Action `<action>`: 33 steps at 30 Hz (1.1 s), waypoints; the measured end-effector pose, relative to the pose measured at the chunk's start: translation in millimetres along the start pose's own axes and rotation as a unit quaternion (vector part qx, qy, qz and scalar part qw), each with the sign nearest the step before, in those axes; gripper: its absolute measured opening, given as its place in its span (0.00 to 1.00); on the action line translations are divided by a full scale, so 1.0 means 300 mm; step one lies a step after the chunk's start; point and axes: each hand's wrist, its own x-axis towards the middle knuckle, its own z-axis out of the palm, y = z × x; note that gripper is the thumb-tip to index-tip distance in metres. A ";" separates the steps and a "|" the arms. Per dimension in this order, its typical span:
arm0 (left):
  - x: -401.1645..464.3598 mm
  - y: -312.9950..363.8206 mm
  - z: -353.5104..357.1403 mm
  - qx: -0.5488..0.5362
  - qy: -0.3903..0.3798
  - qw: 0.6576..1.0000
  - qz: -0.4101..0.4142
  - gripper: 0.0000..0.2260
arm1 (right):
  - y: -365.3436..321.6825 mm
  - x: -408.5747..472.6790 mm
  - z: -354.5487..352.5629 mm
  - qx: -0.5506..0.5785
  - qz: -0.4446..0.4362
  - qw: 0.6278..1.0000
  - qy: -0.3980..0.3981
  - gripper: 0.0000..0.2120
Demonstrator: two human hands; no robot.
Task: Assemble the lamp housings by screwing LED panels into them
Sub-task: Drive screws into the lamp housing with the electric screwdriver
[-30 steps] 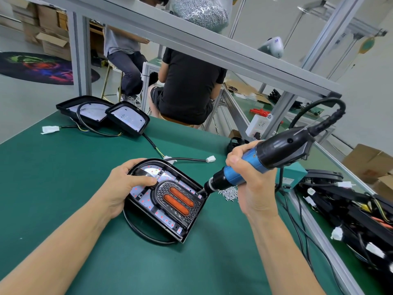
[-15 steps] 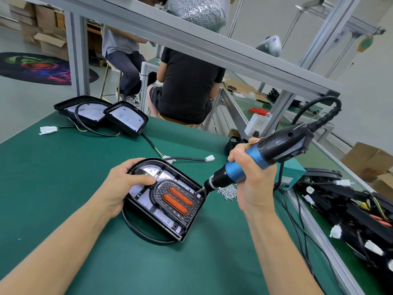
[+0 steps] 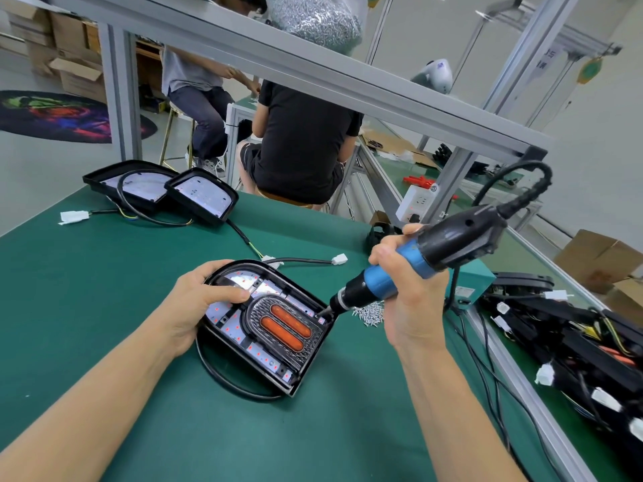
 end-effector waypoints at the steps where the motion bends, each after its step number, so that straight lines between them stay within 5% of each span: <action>1: 0.001 -0.001 -0.005 0.003 -0.003 1.000 -0.003 0.25 | 0.000 0.000 -0.008 0.008 -0.003 1.000 0.022 0.15; 11: 0.035 0.003 -0.020 0.145 -0.023 0.989 0.024 0.18 | -0.024 0.027 -0.173 0.176 0.009 0.953 0.246 0.11; 18: 0.051 -0.005 -0.016 0.217 -0.005 0.975 0.033 0.18 | 0.003 -0.025 -0.313 0.251 0.039 0.922 0.293 0.09; 25: 0.048 0.024 0.002 0.306 0.007 0.951 0.040 0.29 | 0.060 -0.069 -0.398 0.258 0.094 0.893 0.357 0.07; 33: 0.053 0.091 0.101 0.395 0.023 0.911 0.118 0.17 | 0.104 -0.098 -0.446 0.240 0.131 0.889 0.366 0.10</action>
